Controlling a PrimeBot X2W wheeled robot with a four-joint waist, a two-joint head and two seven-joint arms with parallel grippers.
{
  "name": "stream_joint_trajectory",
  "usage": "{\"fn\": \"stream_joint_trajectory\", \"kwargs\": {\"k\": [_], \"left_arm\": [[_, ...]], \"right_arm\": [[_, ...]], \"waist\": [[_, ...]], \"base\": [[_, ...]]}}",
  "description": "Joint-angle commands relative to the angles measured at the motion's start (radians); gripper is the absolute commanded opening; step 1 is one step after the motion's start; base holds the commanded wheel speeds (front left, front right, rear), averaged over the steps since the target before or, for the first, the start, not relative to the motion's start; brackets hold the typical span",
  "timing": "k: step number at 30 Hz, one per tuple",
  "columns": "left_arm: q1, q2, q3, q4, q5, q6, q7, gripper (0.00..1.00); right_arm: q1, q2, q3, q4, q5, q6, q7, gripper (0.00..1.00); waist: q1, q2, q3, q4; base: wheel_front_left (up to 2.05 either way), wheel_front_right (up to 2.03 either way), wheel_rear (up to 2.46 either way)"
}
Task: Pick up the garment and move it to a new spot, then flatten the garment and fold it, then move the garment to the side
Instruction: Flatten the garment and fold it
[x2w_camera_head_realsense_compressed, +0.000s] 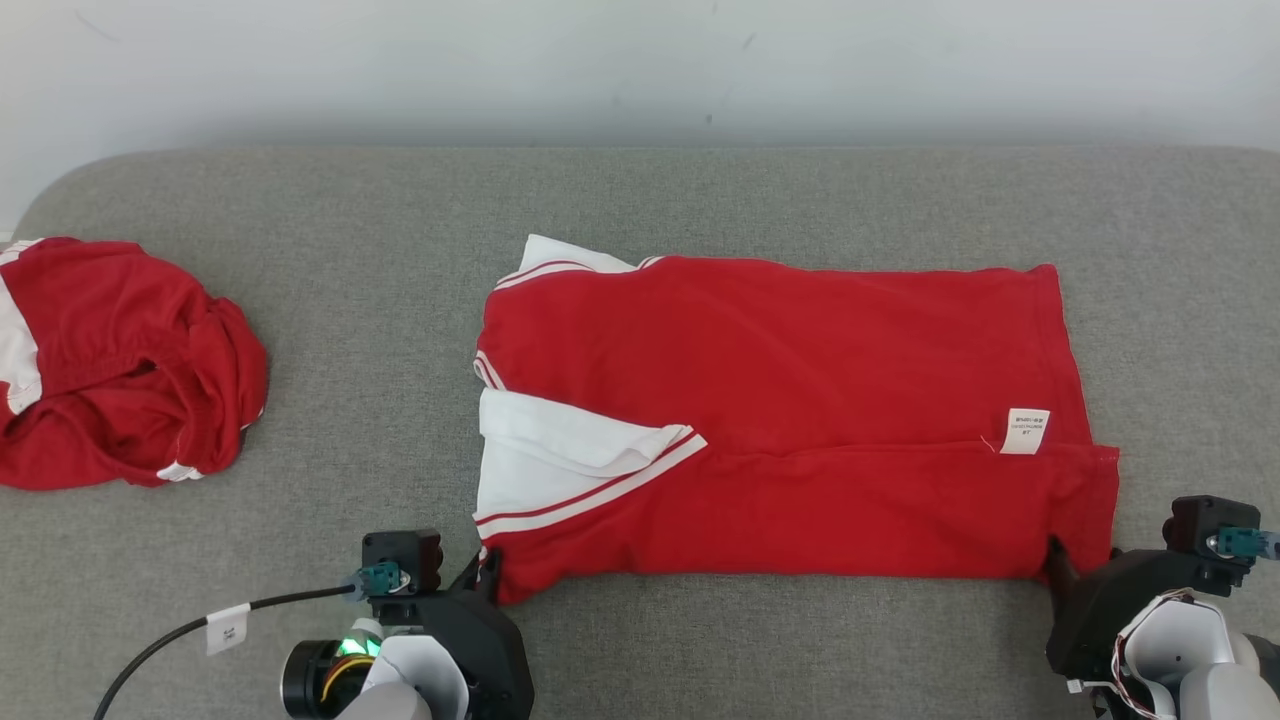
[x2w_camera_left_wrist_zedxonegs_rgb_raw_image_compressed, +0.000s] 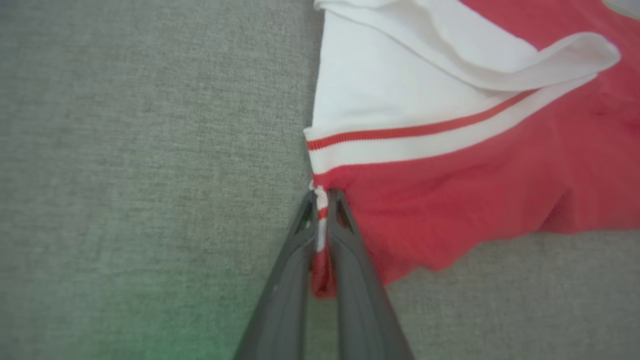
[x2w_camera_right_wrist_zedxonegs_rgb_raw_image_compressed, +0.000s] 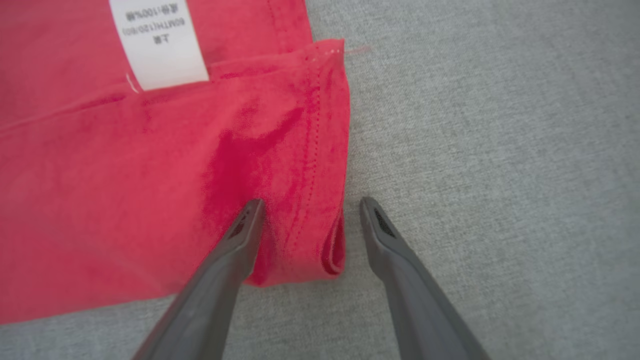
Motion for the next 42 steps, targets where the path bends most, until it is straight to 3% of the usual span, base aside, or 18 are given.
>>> {"fn": "stream_joint_trajectory", "kwargs": {"k": [1,2,13,19,26,36,42], "left_arm": [[0.066,-0.019,-0.031,0.024,-0.008,-0.006,0.037,0.0],[0.067,-0.018,-0.031,0.022,-0.009,-0.006,0.038,0.0],[0.107,0.022,-0.014,-0.047,-0.041,-0.014,0.045,0.0],[0.171,0.072,-0.01,-0.157,-0.05,0.014,0.065,0.0],[0.276,0.134,-0.008,-0.303,-0.057,0.084,0.097,0.0],[0.399,0.199,0.0,-0.46,-0.062,0.213,0.159,0.0],[0.416,0.209,-0.005,-0.496,-0.062,0.243,0.182,0.0]], "right_arm": [[0.002,0.006,0.006,0.015,0.005,0.004,0.01,0.15],[0.0,0.006,0.008,0.017,0.006,0.004,0.011,0.0],[0.069,0.011,-0.029,-0.066,0.043,0.004,-0.03,0.0],[0.164,0.026,-0.053,-0.192,0.075,0.004,-0.006,0.0],[0.271,0.033,-0.064,-0.282,0.115,0.003,0.039,0.0],[0.328,0.034,-0.016,-0.214,0.193,0.003,0.006,0.0],[0.341,0.034,-0.032,-0.179,0.191,0.003,-0.006,0.0]], "waist": [[0.0001,0.0001,-0.002,0.001],[0.0001,0.0001,-0.004,0.002],[0.0001,0.0001,-0.069,-0.002],[0.0001,0.0001,-0.113,-0.015],[0.0001,0.0001,-0.132,-0.029],[0.0001,0.0001,-0.131,-0.031],[0.0001,0.0001,-0.128,-0.026]], "base": [[0.0,0.0,0.0],[0.0,0.0,0.0],[0.0,0.0,0.0],[0.0,0.0,0.0],[0.0,0.0,0.0],[0.0,0.0,0.0],[0.0,0.0,0.0]]}}
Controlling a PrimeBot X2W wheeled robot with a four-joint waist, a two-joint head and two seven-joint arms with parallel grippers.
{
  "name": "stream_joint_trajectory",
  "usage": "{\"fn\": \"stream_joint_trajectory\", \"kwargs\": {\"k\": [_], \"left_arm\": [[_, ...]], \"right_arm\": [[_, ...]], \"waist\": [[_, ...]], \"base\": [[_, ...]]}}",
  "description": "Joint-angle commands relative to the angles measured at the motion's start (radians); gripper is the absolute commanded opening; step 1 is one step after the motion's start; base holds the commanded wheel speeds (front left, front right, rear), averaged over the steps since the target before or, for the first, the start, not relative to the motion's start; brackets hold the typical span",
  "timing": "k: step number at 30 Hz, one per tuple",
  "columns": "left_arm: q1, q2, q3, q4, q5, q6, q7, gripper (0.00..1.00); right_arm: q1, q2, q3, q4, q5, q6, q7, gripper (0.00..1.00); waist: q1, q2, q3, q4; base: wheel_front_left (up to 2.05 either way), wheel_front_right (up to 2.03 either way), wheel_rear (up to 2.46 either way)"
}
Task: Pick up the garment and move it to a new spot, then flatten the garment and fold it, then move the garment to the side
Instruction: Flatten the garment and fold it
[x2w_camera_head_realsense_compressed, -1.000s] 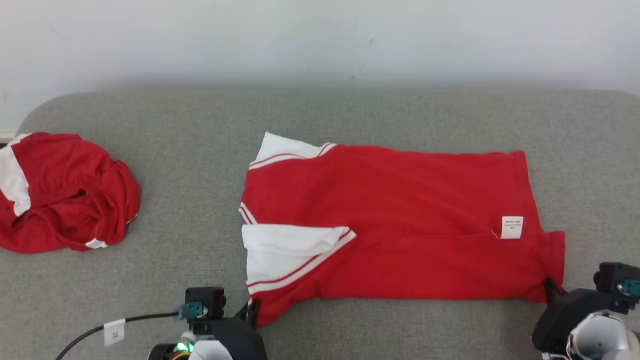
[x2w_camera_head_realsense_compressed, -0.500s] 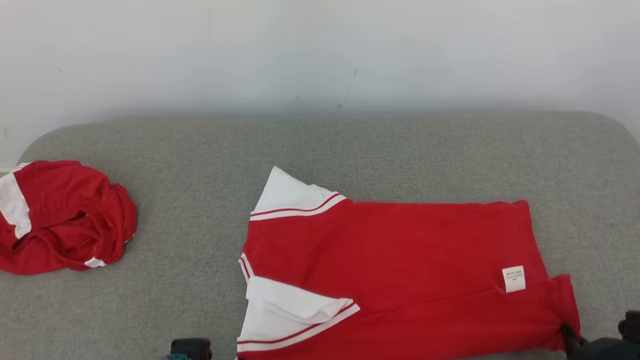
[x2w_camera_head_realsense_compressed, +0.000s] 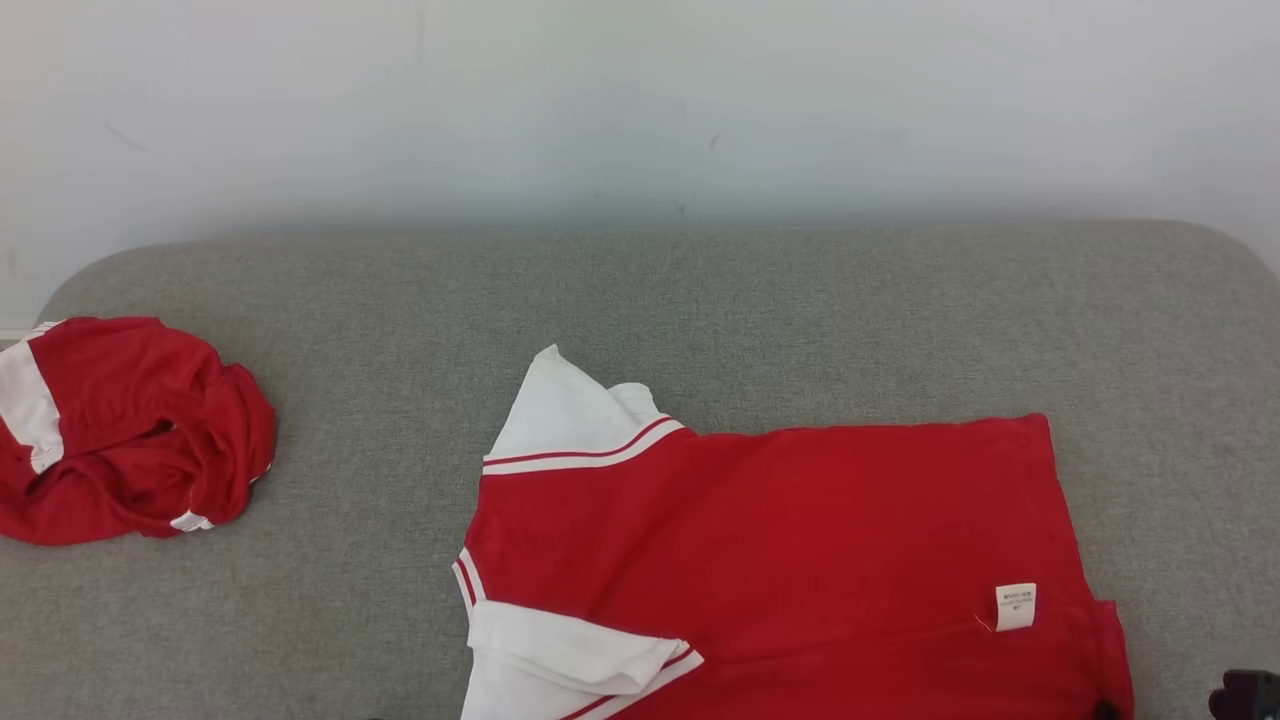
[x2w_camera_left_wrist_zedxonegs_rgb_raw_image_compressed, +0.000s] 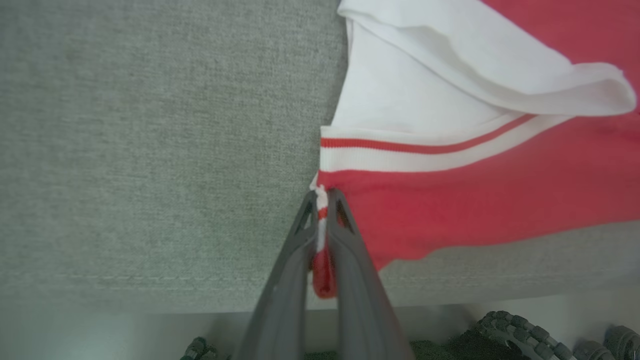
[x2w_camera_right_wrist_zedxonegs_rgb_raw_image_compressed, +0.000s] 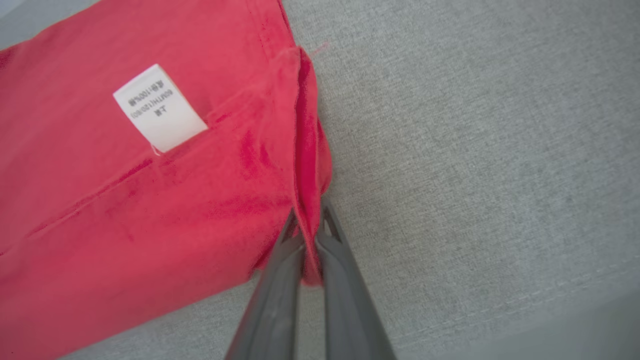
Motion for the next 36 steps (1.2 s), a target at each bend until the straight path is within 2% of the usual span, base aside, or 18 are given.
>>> {"fn": "stream_joint_trajectory", "kwargs": {"k": [1,10,11,12,20,27,33,36], "left_arm": [[0.017,0.01,0.0,-0.005,-0.008,0.01,0.006,0.0],[0.039,0.017,0.007,-0.023,-0.011,0.033,0.008,0.0],[0.036,0.017,0.009,-0.024,-0.005,0.035,0.002,0.23],[0.034,0.018,0.008,-0.024,-0.002,0.035,0.0,1.0],[0.03,0.025,0.022,-0.026,0.002,0.06,-0.013,1.0],[0.0,0.057,0.066,-0.059,0.004,0.084,-0.031,1.0],[-0.121,0.087,0.085,-0.077,0.029,0.056,-0.015,1.0],[-0.224,0.078,0.085,-0.059,0.041,0.032,0.005,1.0]], "right_arm": [[0.02,0.002,-0.013,0.006,-0.003,0.001,-0.008,0.0],[0.052,0.002,0.004,0.022,0.043,0.001,-0.021,0.0],[0.05,0.002,0.004,0.021,0.048,0.001,-0.03,0.33],[0.049,0.002,0.001,0.023,0.055,0.001,-0.037,1.0],[0.037,0.002,-0.018,0.008,0.043,0.001,-0.06,1.0],[0.001,0.002,-0.062,-0.102,-0.011,0.001,-0.026,1.0],[-0.097,0.002,-0.04,-0.225,-0.087,0.001,0.057,1.0],[-0.17,0.002,-0.006,-0.237,-0.121,0.001,0.099,1.0]], "waist": [[0.0,0.0,-0.001,0.0],[0.0,0.0,-0.001,-0.028],[0.0,0.0,0.0,-0.03],[0.0,0.0,0.0,-0.032],[0.0,0.0,-0.006,-0.035],[0.0,0.0,-0.006,-0.033],[0.0,0.0,0.025,-0.041],[0.0,0.0,0.05,-0.05]], "base": [[0.0,0.0,0.0],[0.0,0.0,0.0],[0.0,0.0,0.0],[0.0,0.0,0.0],[0.0,0.0,0.0],[0.0,0.0,0.0],[0.0,0.0,0.0],[0.0,0.0,0.0]]}}
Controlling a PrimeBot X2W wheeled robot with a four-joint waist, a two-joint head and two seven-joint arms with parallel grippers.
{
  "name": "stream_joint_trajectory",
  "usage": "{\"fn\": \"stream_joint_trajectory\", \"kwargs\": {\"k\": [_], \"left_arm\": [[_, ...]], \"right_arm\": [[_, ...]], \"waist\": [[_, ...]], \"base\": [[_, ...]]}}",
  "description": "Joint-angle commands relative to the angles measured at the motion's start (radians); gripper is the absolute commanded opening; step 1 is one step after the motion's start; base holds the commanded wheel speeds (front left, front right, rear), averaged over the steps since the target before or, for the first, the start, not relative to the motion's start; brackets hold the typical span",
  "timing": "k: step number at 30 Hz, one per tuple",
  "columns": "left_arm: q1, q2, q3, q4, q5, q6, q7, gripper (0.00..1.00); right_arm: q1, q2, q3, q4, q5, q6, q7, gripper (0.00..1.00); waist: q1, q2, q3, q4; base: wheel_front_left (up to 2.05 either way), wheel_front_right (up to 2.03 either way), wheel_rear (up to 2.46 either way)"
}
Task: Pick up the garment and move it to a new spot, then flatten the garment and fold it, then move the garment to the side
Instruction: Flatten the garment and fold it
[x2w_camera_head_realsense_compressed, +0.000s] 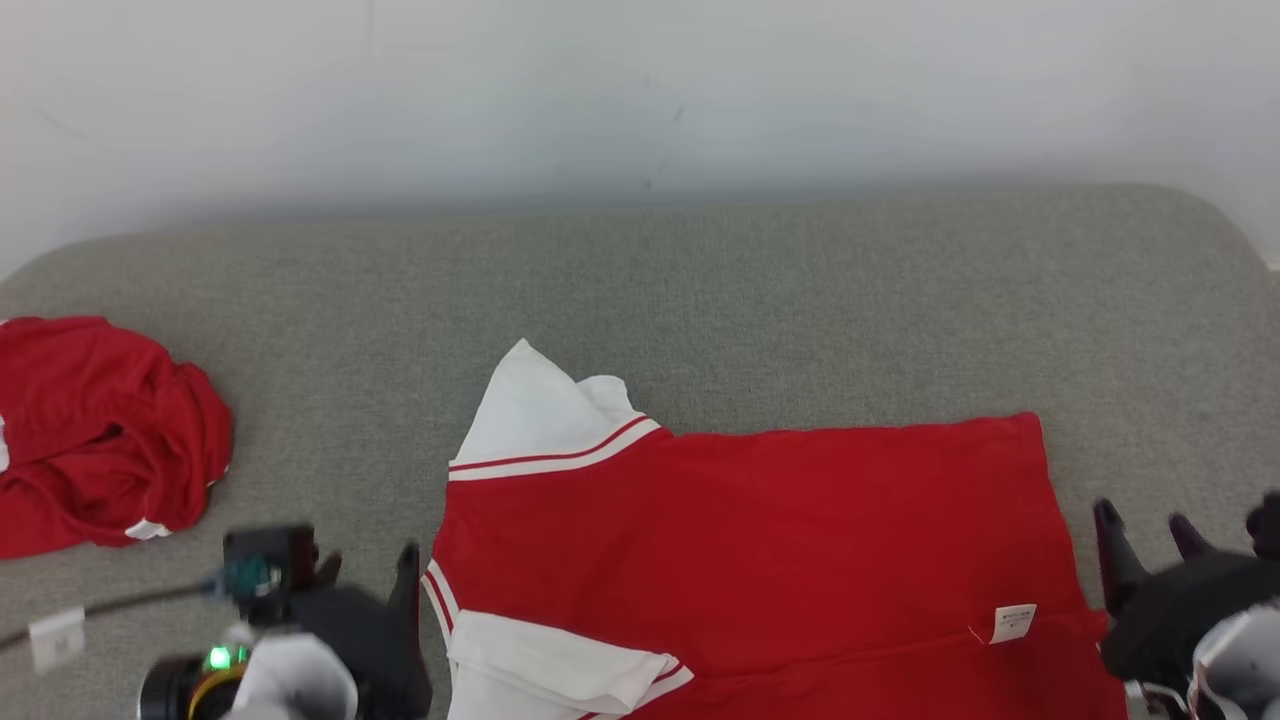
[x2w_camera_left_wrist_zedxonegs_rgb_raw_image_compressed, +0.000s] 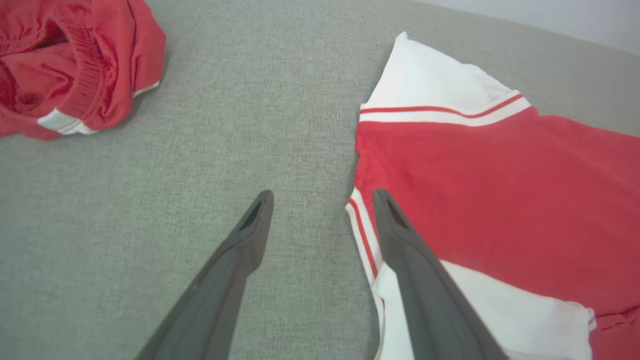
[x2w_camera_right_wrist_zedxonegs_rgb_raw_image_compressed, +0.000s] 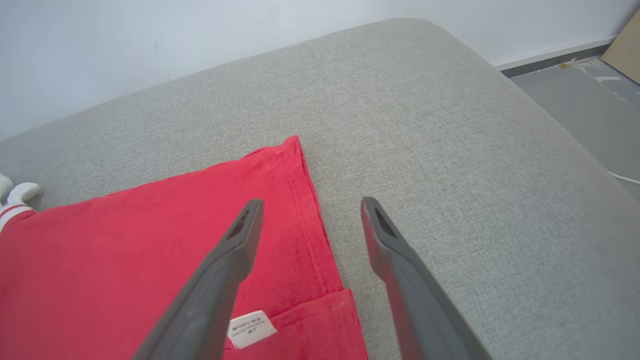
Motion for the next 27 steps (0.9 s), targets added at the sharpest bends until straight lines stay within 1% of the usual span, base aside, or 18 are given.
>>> {"fn": "stream_joint_trajectory", "kwargs": {"k": [1,4,8,11,15,21,23,27], "left_arm": [[-0.042,-0.012,-0.001,0.011,0.006,-0.011,0.009,1.0],[-0.164,-0.05,0.0,0.058,-0.006,-0.047,0.036,1.0],[-0.312,-0.103,-0.015,0.158,-0.012,-0.096,0.072,1.0],[-0.41,-0.123,-0.028,0.245,-0.003,-0.127,0.102,1.0],[-0.517,-0.151,-0.045,0.361,0.008,-0.157,0.131,1.0],[-0.641,-0.165,-0.057,0.505,0.026,-0.188,0.153,1.0],[-0.658,-0.165,-0.06,0.523,0.03,-0.191,0.156,1.0],[-0.719,-0.151,-0.081,0.588,0.05,-0.216,0.18,1.0]], "right_arm": [[-0.027,0.0,0.013,0.005,-0.01,0.001,0.009,1.0],[-0.096,-0.018,0.044,0.034,-0.022,0.001,0.028,1.0],[-0.184,-0.04,0.101,0.094,-0.019,0.001,0.045,1.0],[-0.249,-0.062,0.148,0.146,-0.019,0.001,0.046,1.0],[-0.332,-0.071,0.199,0.205,-0.011,0.001,0.032,1.0],[-0.427,-0.083,0.28,0.277,0.008,0.001,0.005,1.0],[-0.439,-0.085,0.292,0.286,0.012,0.001,0.0,1.0],[-0.476,-0.095,0.323,0.311,0.025,0.001,-0.021,1.0]], "waist": [[0.0,-0.0001,0.026,-0.011],[0.0,-0.0001,0.057,-0.015],[0.0,-0.0001,0.097,-0.033],[0.0,-0.0001,0.125,-0.056],[0.0,-0.0001,0.16,-0.09],[0.0,-0.0001,0.222,-0.136],[0.0,-0.0001,0.233,-0.141],[0.0,-0.0001,0.271,-0.156]], "base": [[0.0,0.0,0.0],[0.0,0.0,0.0],[0.0,0.0,0.0],[0.0,0.0,0.0],[0.0,0.0,0.0],[0.0,0.0,0.0],[0.0,0.0,0.0],[0.0,0.0,0.0]]}}
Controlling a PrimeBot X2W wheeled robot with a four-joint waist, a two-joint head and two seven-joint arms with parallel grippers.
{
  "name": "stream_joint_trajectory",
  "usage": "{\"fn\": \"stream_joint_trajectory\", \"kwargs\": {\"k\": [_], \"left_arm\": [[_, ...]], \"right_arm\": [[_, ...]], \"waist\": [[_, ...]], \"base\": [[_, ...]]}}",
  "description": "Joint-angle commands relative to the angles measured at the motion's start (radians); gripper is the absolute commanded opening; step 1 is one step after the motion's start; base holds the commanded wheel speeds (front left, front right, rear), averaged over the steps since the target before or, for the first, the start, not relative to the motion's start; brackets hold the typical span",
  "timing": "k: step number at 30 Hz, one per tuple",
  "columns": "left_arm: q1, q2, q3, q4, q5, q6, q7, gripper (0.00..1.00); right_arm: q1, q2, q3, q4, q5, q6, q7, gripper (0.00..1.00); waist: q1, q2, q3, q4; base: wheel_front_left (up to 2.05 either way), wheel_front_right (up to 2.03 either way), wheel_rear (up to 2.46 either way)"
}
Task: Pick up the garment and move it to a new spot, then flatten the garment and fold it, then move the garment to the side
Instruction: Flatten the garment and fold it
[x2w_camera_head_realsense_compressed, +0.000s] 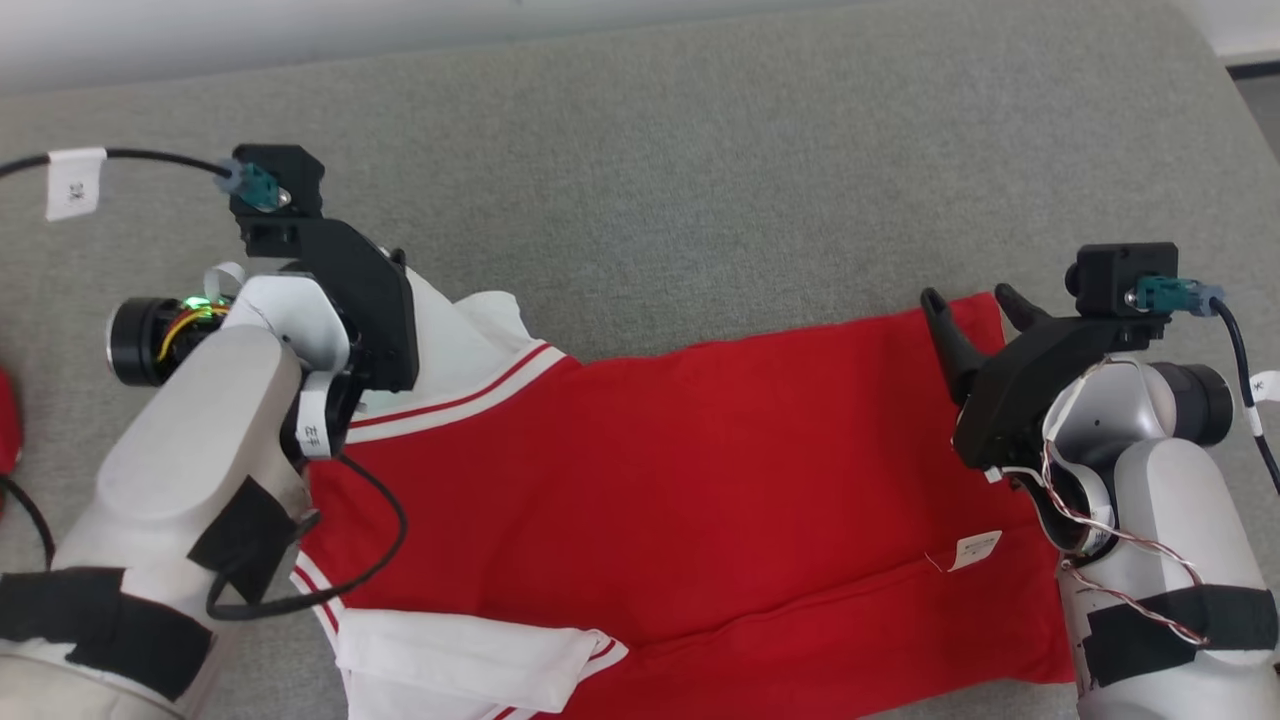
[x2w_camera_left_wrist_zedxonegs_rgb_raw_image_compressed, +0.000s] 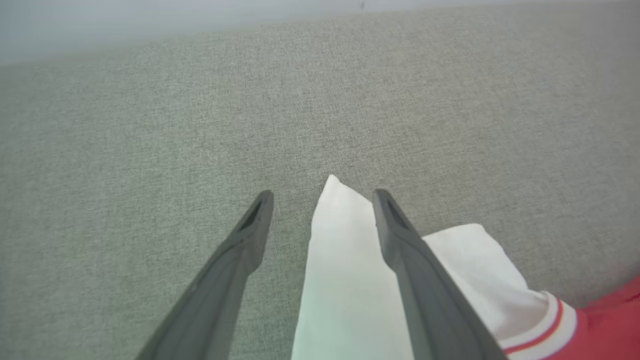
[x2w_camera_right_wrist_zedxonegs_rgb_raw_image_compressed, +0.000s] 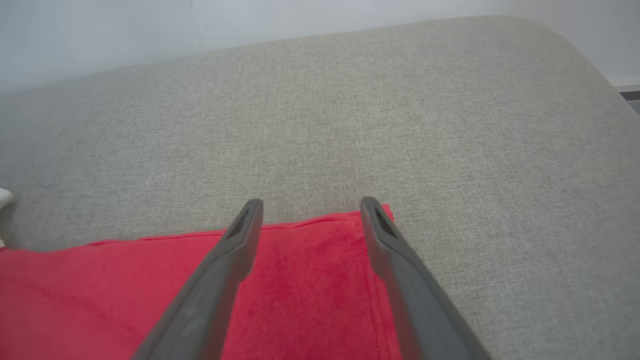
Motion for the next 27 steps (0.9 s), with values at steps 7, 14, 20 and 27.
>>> {"fn": "stream_joint_trajectory", "kwargs": {"k": [7,14,20,27], "left_arm": [[-0.07,0.009,-0.033,0.09,0.028,-0.031,0.042,1.0],[-0.097,0.001,-0.065,0.145,0.028,-0.05,0.121,1.0],[-0.106,-0.006,-0.079,0.137,0.012,-0.062,0.188,1.0],[-0.096,-0.004,-0.088,0.074,-0.006,-0.076,0.231,0.96]], "right_arm": [[-0.048,-0.015,0.03,0.034,0.023,0.001,-0.031,1.0],[-0.08,-0.025,0.033,0.048,0.03,0.001,-0.045,1.0],[-0.099,-0.028,0.03,0.057,0.034,0.001,-0.056,1.0],[-0.11,-0.033,0.031,0.068,0.036,0.001,-0.059,1.0]], "waist": [[-0.0001,-0.0001,0.074,-0.037],[-0.0001,-0.0001,0.097,-0.031],[-0.0001,-0.0001,0.105,-0.024],[-0.0001,-0.0001,0.11,-0.022]], "base": [[0.0,0.0,0.0],[0.0,0.0,0.0],[0.0,0.0,0.0],[0.0,0.0,0.0]]}}
